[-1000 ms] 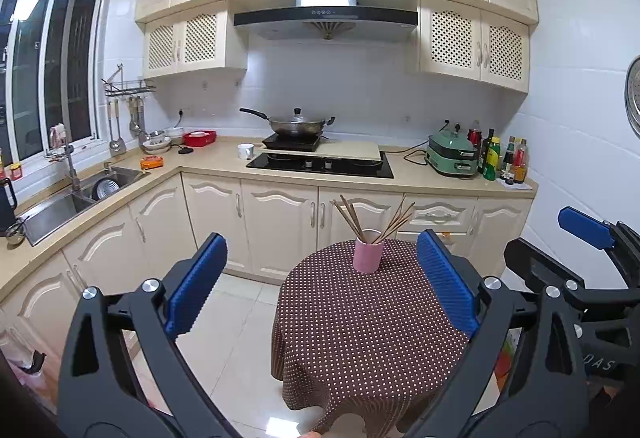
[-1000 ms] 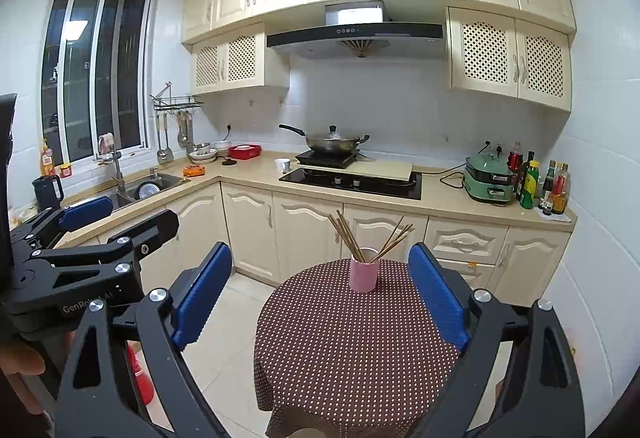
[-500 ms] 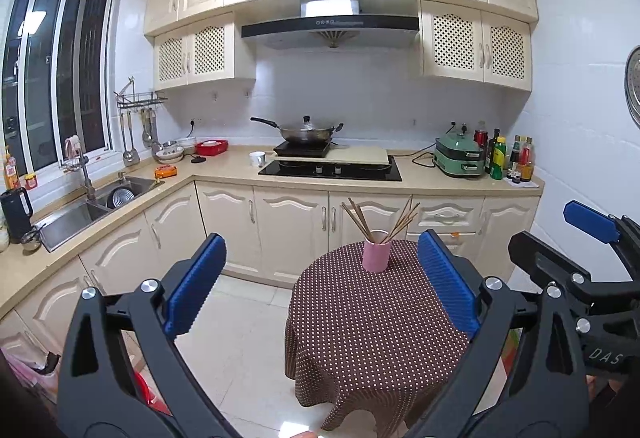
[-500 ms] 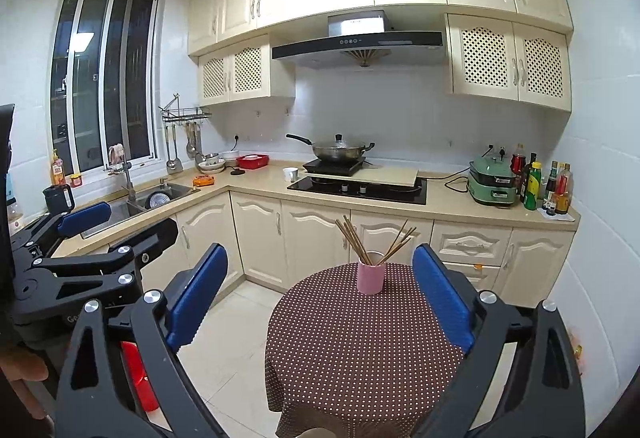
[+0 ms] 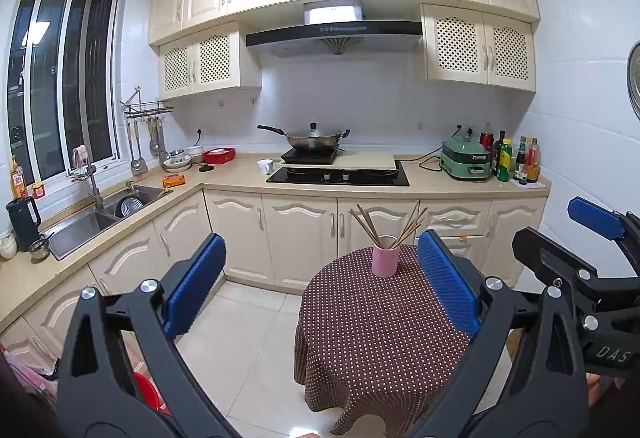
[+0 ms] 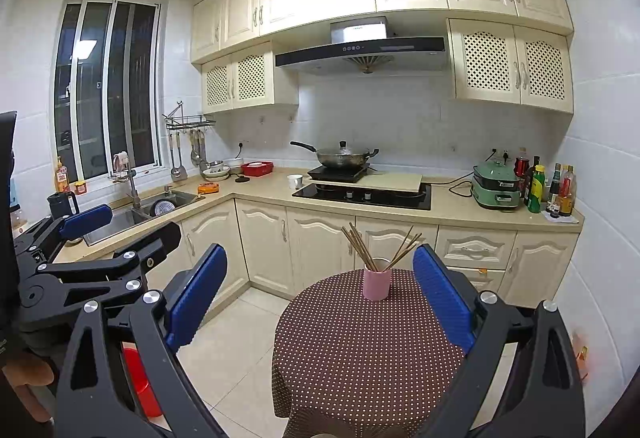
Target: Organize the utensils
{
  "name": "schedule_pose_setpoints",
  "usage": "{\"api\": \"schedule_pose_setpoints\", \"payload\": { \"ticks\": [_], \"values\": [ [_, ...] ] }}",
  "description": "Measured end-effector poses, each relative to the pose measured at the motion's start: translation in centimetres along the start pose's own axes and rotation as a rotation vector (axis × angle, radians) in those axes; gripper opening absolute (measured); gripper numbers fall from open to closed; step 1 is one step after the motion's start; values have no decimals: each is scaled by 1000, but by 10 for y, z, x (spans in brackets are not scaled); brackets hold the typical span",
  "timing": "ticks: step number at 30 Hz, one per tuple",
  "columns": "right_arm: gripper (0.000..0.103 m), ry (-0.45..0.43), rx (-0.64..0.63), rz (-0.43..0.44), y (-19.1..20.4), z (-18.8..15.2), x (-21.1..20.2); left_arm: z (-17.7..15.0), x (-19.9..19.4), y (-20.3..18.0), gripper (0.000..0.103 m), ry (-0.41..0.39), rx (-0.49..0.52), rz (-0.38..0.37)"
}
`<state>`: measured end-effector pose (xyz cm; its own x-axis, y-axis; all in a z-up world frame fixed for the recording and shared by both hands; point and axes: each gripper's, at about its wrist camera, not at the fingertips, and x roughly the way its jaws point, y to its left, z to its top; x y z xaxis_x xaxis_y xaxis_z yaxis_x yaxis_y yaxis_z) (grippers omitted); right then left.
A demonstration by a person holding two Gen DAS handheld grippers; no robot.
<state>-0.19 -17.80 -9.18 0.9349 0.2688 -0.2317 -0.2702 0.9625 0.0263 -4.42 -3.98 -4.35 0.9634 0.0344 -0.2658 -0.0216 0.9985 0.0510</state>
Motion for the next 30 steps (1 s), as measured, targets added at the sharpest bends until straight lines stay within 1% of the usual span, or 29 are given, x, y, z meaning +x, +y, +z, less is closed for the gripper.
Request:
{"api": "schedule_pose_setpoints", "payload": {
  "ticks": [30],
  "values": [
    [91, 14, -9, 25, 7, 4, 14, 2, 13, 13, 95, -5, -7, 23]
  ]
}}
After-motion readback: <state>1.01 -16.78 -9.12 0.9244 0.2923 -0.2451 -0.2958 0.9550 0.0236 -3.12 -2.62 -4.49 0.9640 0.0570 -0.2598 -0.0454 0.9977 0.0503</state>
